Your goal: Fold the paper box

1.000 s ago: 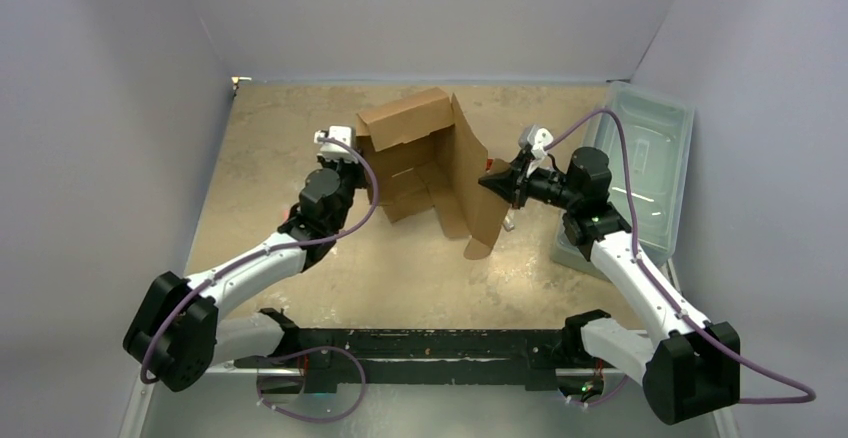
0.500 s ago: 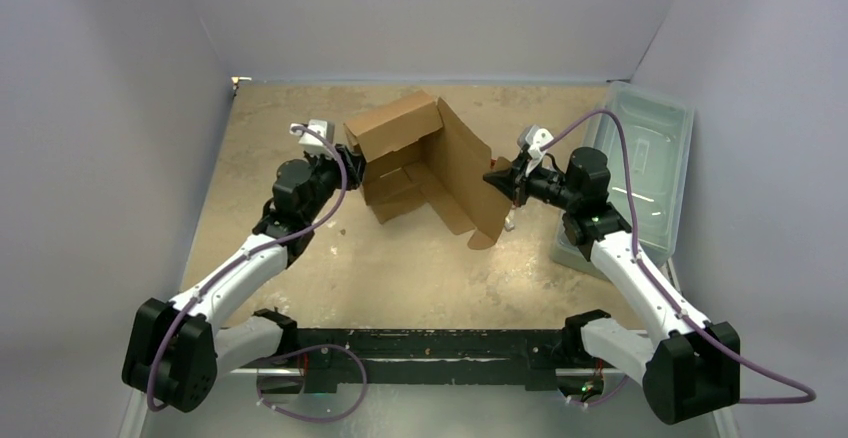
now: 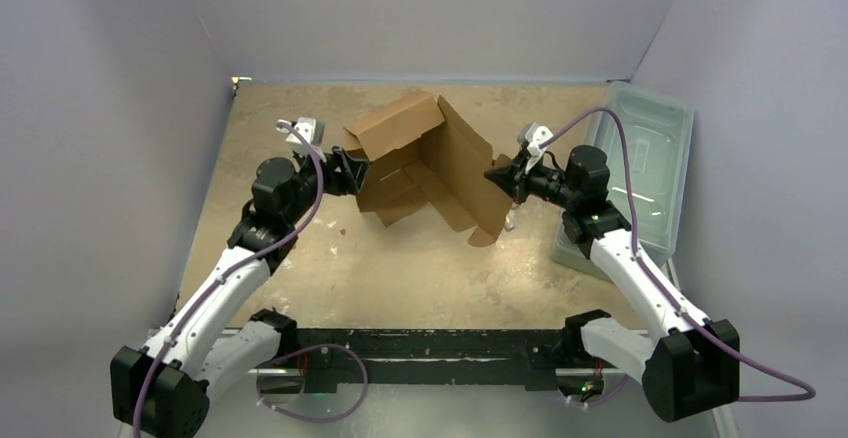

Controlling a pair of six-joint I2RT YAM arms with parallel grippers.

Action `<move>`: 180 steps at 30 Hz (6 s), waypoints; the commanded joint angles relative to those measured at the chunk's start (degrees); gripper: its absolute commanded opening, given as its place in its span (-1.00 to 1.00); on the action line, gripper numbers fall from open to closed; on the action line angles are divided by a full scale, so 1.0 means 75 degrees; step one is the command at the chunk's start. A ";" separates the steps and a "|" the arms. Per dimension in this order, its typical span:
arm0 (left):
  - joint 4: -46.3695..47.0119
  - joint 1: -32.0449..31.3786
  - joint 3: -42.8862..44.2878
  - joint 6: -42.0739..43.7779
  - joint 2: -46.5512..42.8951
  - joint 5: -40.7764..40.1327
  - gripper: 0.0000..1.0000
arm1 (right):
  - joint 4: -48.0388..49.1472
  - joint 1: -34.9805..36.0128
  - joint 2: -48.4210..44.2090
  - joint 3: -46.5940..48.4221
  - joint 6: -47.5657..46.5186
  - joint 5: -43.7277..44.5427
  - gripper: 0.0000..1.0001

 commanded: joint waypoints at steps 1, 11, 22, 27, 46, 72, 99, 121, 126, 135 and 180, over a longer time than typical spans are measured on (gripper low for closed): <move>-0.1107 0.0074 0.0475 -0.0134 -0.0372 0.0029 0.27 | -0.0271 -0.0015 0.0067 0.0230 -0.0121 0.0241 -1.00; -0.2972 0.0075 0.0924 -0.0554 -0.1371 -0.0510 -0.13 | -0.0274 -0.0023 0.0100 0.0241 -0.0133 0.0243 -1.00; -0.2615 0.0075 0.1535 -0.0670 -0.0393 -0.2463 -1.00 | -0.0281 -0.0036 0.0089 0.0241 -0.0133 0.0232 -1.00; -0.1651 0.0075 0.1547 -0.0896 0.0552 -0.1390 -1.00 | -0.0274 -0.0036 0.0176 0.0241 -0.0133 0.0152 -1.00; 0.0495 0.0075 0.1336 -0.2546 0.1830 -0.0776 -1.00 | -0.0579 0.0082 0.0493 0.0394 -0.0414 0.0285 -1.00; -0.1905 0.0228 0.1476 -0.1284 0.0193 -0.0948 -0.90 | -0.0585 0.0068 0.0459 0.0406 -0.0414 0.0513 -1.00; -0.0023 0.0228 0.1230 -0.1533 0.1697 -0.0814 -1.00 | -0.0729 0.0067 0.0489 0.0443 -0.0705 -0.0245 -1.00; 0.0001 0.0237 0.0963 -0.1271 0.1671 -0.1309 -1.00 | -0.1570 -0.0153 -0.0470 0.1179 -0.1248 0.0449 0.39; 0.0000 0.0239 0.1029 -0.1235 0.1725 -0.1306 -1.00 | -0.2501 -0.0156 -0.0616 0.1942 -0.2045 0.0164 0.74; 0.0129 0.0251 0.1010 -0.1262 0.1801 -0.1331 -1.00 | -0.5461 0.0185 0.0658 0.5238 -0.4778 -0.0840 0.98; 0.2095 0.0251 0.0861 -0.3407 0.3030 -0.1059 -1.00 | -0.6778 0.3773 0.6517 1.0167 -0.9392 0.4165 0.65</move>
